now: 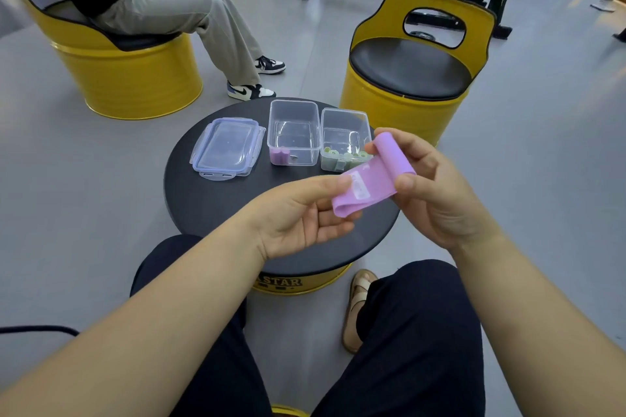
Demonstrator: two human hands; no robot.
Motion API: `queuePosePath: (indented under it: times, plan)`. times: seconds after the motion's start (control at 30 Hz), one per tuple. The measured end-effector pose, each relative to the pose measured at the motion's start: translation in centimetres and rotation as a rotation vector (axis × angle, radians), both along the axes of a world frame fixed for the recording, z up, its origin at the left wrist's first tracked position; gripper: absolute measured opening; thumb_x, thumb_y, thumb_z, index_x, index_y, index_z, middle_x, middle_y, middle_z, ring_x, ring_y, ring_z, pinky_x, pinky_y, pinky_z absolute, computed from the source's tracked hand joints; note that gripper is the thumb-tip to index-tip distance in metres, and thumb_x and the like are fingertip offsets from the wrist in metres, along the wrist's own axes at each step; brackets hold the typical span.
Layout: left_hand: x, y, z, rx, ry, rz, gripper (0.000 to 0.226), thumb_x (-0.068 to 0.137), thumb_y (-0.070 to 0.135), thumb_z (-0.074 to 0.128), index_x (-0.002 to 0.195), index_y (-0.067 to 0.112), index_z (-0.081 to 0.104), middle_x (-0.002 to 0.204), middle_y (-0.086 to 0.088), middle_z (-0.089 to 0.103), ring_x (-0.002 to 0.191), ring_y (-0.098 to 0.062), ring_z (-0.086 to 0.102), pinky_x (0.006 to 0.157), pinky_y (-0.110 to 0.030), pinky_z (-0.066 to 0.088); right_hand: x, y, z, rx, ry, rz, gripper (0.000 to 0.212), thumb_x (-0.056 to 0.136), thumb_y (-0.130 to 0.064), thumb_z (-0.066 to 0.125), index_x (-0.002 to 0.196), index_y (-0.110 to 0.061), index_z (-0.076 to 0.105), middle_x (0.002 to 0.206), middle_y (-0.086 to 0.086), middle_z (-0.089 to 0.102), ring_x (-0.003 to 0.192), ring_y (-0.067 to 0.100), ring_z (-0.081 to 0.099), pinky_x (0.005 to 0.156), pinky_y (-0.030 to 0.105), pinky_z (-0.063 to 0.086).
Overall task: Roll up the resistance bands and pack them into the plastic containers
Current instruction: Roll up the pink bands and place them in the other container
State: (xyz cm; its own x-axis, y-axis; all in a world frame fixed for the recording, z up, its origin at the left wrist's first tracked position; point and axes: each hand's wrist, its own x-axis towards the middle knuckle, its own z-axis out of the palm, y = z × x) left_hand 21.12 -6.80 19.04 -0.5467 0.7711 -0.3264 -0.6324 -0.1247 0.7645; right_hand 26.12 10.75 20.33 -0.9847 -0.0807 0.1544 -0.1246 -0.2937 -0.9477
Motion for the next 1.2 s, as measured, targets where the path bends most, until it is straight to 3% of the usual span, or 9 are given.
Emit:
queuePosePath:
  times: [0.2,0.37,0.53,0.63,0.73,0.83,0.93,1.03,1.2]
  plan:
    - [-0.1,0.4,-0.5,-0.005,-0.188,0.149,0.023,0.070,0.017,0.064,0.091,0.008,0.066,0.070,-0.004,0.071,0.053,-0.009,0.065,0.051,-0.019,0.055,0.1,0.4,0.4,0.076,0.033,-0.080,0.079,0.043,-0.044,0.090,0.110,-0.017,0.058,0.097,-0.011,0.070,0.092,0.005,0.062,0.076,0.019,0.051]
    - [0.1,0.4,-0.7,-0.025,0.018,0.103,0.011,0.083,0.001,0.057,0.086,0.009,0.064,0.072,-0.003,0.072,0.060,-0.011,0.068,0.056,-0.020,0.056,0.0,0.3,-0.4,-0.069,0.015,-0.136,0.073,0.038,-0.043,0.092,0.102,-0.018,0.068,0.096,-0.009,0.070,0.087,0.005,0.063,0.075,0.019,0.051]
    - [0.0,0.3,-0.1,0.017,0.100,0.032,0.024,0.072,0.002,0.062,0.095,0.006,0.064,0.080,-0.006,0.072,0.066,-0.013,0.068,0.062,-0.023,0.057,-0.2,0.1,-1.2,-0.243,-0.014,-0.134,0.061,0.037,-0.043,0.093,0.091,-0.020,0.076,0.091,-0.006,0.071,0.086,0.007,0.065,0.078,0.022,0.053]
    - [-0.3,0.1,-0.1,0.052,0.096,-0.052,0.035,0.070,-0.004,0.060,0.103,0.006,0.062,0.085,-0.005,0.069,0.070,-0.012,0.066,0.065,-0.026,0.057,0.0,0.1,-1.2,-0.132,-0.029,-0.087,0.069,0.037,-0.041,0.093,0.099,-0.019,0.072,0.095,-0.006,0.071,0.086,0.009,0.065,0.076,0.022,0.053]
    - [-0.4,0.1,-0.2,0.047,0.118,-0.128,0.036,0.068,0.008,0.049,0.101,0.008,0.063,0.092,-0.007,0.063,0.080,-0.016,0.061,0.072,-0.031,0.055,0.3,0.2,-1.0,0.055,-0.010,-0.027,0.070,0.039,-0.043,0.092,0.102,-0.024,0.070,0.098,-0.008,0.071,0.092,0.008,0.064,0.079,0.022,0.052]
    - [-0.3,0.4,0.1,0.085,0.129,-0.176,0.038,0.067,0.028,0.068,0.101,0.013,0.068,0.096,-0.005,0.066,0.087,-0.018,0.063,0.078,-0.035,0.055,0.6,0.3,-0.4,0.216,0.014,0.046,0.062,0.042,-0.040,0.091,0.101,-0.034,0.071,0.097,-0.010,0.070,0.092,0.008,0.064,0.077,0.021,0.051]
    - [-0.2,1.1,0.1,0.066,0.141,-0.197,0.070,0.052,0.047,0.085,0.112,0.015,0.065,0.099,-0.004,0.067,0.083,-0.016,0.067,0.069,-0.032,0.056,0.9,0.2,-0.1,0.357,0.023,0.054,0.053,0.049,-0.022,0.082,0.099,-0.038,0.070,0.096,-0.011,0.069,0.093,0.008,0.063,0.075,0.020,0.052]
    - [0.1,1.6,-0.1,0.096,0.067,-0.190,0.080,0.051,0.044,0.084,0.118,0.008,0.059,0.093,-0.008,0.066,0.070,-0.016,0.067,0.053,-0.028,0.053,1.1,0.2,0.1,0.397,0.046,0.073,0.052,0.050,-0.023,0.082,0.098,-0.038,0.070,0.099,-0.012,0.067,0.097,0.009,0.062,0.080,0.023,0.052]
    - [0.1,1.7,-0.4,0.109,0.060,-0.107,0.051,0.040,0.040,0.088,0.079,0.010,0.076,0.082,-0.006,0.071,0.074,-0.013,0.069,0.065,-0.021,0.055,1.1,0.4,-0.2,0.361,0.015,0.114,0.059,0.046,-0.049,0.088,0.102,-0.036,0.071,0.102,-0.010,0.068,0.098,0.011,0.062,0.081,0.022,0.052]
